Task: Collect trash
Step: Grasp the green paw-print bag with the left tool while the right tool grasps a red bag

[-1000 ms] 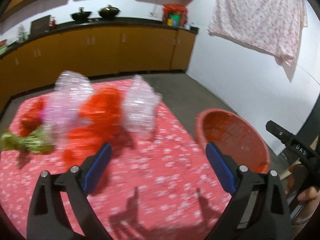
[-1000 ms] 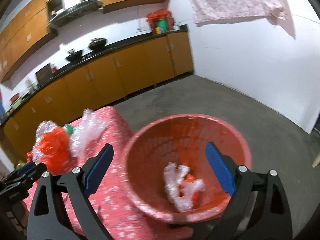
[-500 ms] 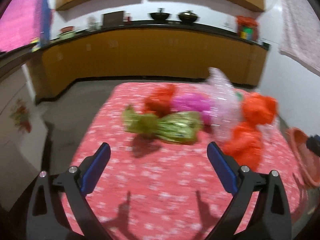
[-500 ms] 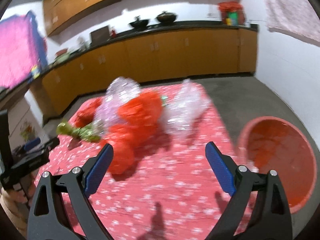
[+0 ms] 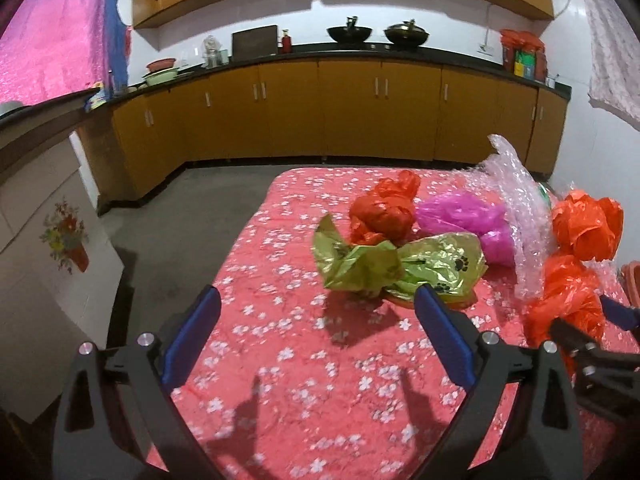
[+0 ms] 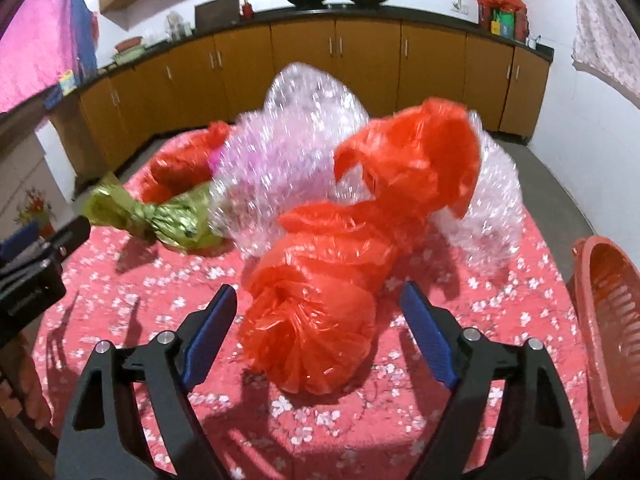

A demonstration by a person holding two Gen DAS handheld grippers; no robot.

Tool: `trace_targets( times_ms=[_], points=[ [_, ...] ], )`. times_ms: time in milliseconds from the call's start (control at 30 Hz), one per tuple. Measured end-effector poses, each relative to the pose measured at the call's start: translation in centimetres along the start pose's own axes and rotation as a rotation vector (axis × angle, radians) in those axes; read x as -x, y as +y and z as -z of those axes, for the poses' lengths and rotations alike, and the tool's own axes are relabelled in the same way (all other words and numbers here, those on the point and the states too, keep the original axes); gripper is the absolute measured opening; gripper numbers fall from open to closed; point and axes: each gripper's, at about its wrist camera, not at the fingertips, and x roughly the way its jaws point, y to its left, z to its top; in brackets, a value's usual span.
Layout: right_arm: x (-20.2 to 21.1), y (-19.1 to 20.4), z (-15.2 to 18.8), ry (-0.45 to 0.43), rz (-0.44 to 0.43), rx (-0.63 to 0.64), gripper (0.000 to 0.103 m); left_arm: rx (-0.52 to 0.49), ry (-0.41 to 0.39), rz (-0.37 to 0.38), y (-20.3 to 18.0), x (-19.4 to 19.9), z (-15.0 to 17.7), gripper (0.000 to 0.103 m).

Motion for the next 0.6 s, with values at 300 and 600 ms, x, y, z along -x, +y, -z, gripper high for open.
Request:
trace_targets(
  times_ms=[300,600],
  points=[
    [-0.8,-0.2,0.7,0.032,-0.009,0.034,0.045,0.030,0.031,0.024,-1.5,-3.4,-1.0,0.098],
    [0.1,-1.4,1.7,0.028,-0.019,0.031,0.044,0.078,0.053,0.008,-1.3,-5.5,-1.5,0.084]
  ],
)
